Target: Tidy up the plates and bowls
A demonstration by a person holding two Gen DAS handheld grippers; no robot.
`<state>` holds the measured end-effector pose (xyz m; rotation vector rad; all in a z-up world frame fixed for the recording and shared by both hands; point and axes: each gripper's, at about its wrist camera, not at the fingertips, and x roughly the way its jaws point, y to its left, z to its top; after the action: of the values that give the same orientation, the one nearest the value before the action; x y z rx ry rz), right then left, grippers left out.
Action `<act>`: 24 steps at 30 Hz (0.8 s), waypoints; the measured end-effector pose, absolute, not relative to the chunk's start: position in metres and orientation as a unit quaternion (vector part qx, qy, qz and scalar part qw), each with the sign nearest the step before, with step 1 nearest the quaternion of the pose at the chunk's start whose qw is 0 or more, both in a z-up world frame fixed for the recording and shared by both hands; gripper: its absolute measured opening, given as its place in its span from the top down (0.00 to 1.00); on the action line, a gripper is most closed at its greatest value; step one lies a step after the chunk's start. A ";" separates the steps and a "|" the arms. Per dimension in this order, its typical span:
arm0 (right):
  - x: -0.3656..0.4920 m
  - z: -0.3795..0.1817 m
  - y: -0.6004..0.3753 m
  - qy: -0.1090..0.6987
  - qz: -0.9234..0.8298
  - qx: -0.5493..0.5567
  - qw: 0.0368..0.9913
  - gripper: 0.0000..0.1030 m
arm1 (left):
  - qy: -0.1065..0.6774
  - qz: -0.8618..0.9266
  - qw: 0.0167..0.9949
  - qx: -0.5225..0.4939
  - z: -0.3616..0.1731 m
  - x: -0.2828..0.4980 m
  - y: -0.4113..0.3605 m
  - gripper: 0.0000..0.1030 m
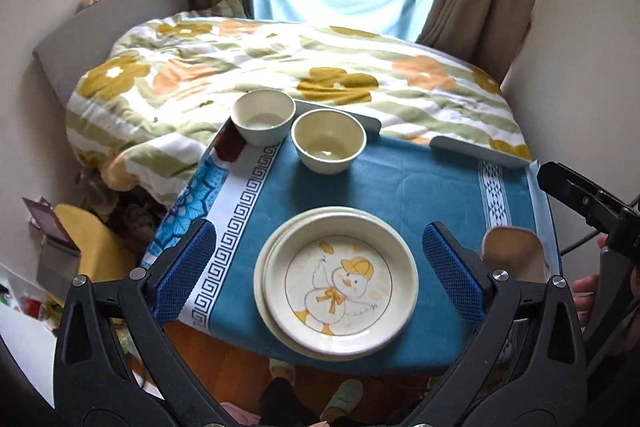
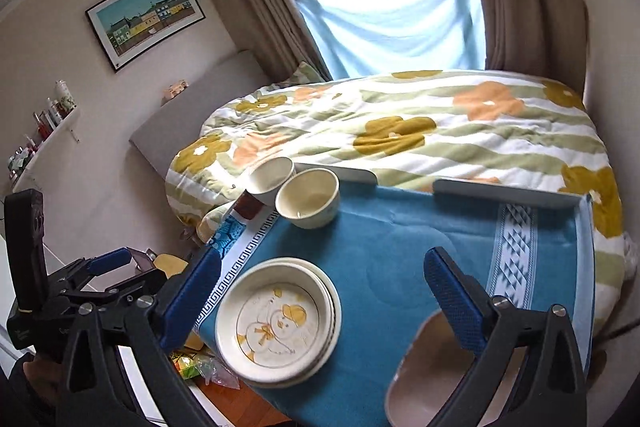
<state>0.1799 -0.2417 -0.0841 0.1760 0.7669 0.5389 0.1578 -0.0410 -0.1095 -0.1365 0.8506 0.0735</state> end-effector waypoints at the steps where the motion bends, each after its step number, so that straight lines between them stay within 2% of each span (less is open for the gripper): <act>1: 0.188 -0.082 -0.234 0.369 0.260 0.080 0.889 0.02 | 0.413 0.035 0.907 -0.071 -0.108 0.167 -0.034 0.00; 4: 0.214 -0.081 -0.213 0.380 0.253 0.067 0.887 0.02 | 0.417 0.026 0.904 -0.087 -0.111 0.197 -0.015 0.00; 7: 0.250 -0.094 -0.191 0.425 0.230 0.047 0.874 0.02 | 0.433 0.023 0.896 -0.101 -0.125 0.232 0.000 0.00; 14: 0.327 -0.145 -0.154 0.491 0.180 0.012 0.852 0.02 | 0.484 0.007 0.864 -0.141 -0.182 0.319 0.028 0.02; 17: 0.356 -0.173 -0.138 0.520 0.173 0.007 0.837 0.04 | 0.514 -0.005 0.843 -0.156 -0.215 0.356 0.035 0.14; 18: 0.365 -0.182 -0.133 0.529 0.173 0.005 0.831 0.06 | 0.525 -0.009 0.835 -0.162 -0.227 0.366 0.037 0.21; 20: 0.379 -0.200 -0.123 0.549 0.176 0.006 0.817 0.28 | 0.544 -0.019 0.821 -0.174 -0.249 0.382 0.039 0.27; 22: 0.390 -0.216 -0.115 0.566 0.176 0.002 0.805 0.36 | 0.559 -0.031 0.808 -0.182 -0.268 0.394 0.038 0.42; 24: 0.396 -0.231 -0.108 0.579 0.175 0.000 0.796 0.40 | 0.572 -0.041 0.798 -0.183 -0.283 0.403 0.037 0.51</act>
<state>0.3957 -0.1076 -0.2310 -0.0002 1.2444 0.3769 0.4034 0.0371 -0.2827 -0.3926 1.2286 -0.0883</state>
